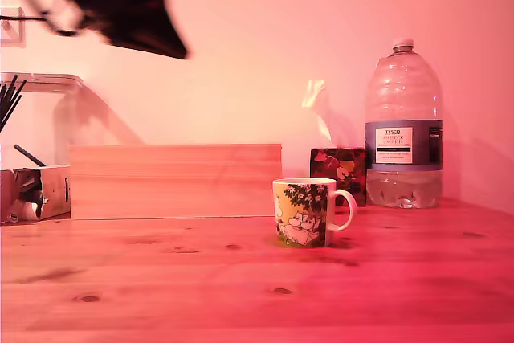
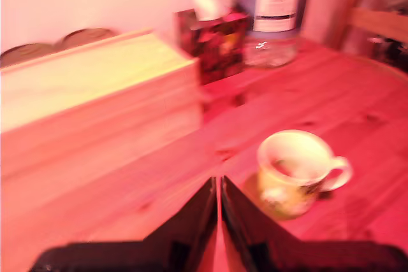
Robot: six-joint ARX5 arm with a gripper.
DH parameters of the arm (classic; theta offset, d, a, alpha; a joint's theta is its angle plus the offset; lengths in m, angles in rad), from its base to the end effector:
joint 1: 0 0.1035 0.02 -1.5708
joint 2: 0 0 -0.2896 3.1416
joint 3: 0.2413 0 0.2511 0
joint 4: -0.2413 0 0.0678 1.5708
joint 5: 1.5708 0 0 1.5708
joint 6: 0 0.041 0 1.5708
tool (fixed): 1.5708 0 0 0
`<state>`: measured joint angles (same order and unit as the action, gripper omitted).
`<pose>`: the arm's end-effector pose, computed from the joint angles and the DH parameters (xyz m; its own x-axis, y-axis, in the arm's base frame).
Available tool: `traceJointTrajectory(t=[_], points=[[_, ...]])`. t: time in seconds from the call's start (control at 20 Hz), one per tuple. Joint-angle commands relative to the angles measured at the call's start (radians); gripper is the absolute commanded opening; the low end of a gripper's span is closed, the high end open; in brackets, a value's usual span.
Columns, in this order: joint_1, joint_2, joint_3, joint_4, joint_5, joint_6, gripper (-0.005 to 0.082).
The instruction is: Pick up the coffee capsules from the table one by one and drop them inside the nearest coffee cup
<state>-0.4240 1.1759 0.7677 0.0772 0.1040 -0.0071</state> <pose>0.2342 -0.1104 0.2938 0.8146 -0.4816 -0.3232 0.4966 0.8671 -0.0404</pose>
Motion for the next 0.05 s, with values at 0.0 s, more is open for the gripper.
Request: traceJointTrajectory(t=[0.0], points=[[0.012,-0.019,-0.047,0.014,-0.012,-0.024,-0.0016]])
